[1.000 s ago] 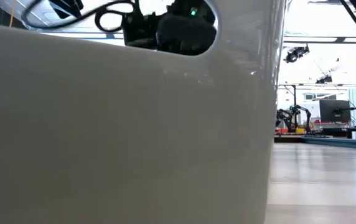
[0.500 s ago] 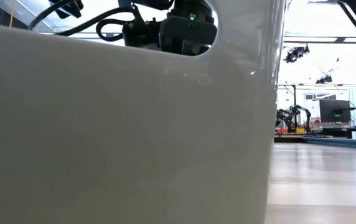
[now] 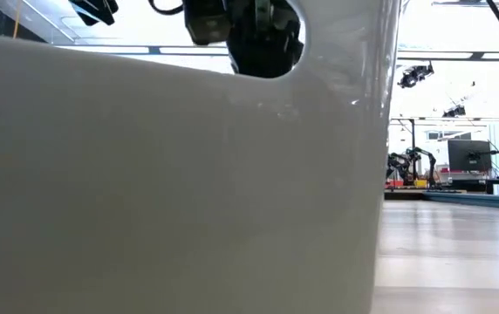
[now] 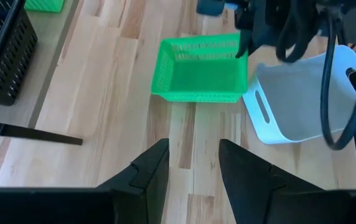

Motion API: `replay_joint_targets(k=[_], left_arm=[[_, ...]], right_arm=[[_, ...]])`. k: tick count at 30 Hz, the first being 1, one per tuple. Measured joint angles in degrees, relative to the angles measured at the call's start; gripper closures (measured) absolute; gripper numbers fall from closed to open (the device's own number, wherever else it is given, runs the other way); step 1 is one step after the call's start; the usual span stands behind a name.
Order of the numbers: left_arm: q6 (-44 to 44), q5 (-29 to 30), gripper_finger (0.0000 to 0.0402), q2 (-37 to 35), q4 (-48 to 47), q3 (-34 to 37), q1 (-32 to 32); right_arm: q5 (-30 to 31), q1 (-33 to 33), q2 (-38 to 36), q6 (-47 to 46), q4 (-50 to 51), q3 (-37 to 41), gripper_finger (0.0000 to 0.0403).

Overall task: Stack baskets on shelf by color
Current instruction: Stack the top green bin on top of the green bin on the shelf

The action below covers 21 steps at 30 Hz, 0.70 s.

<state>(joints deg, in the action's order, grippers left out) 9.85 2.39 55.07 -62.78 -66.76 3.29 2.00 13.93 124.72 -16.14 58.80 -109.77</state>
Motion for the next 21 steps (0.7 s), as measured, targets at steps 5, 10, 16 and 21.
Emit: replay_joint_targets(k=[5,10,16,21], left_arm=[[0.0,0.0,0.0272,0.0,0.0,0.0,0.0],[0.9,0.0,0.0272,0.0,0.0,0.0,0.0],[2.0,0.3,0.0272,0.0,0.0,0.0,0.0],[2.4,2.8,0.0272,0.0,0.0,0.0,0.0]], right_arm=[[0.9,0.0,-2.9,-0.5,-0.1,0.0,0.0402],[1.2,0.0,-5.8,0.5,-0.2,0.0,0.0402],[3.5,0.0,-9.5,3.4,-0.4,0.0,0.0403],[6.5,-0.5,-13.1,6.5,-0.3,0.0,0.0403]])
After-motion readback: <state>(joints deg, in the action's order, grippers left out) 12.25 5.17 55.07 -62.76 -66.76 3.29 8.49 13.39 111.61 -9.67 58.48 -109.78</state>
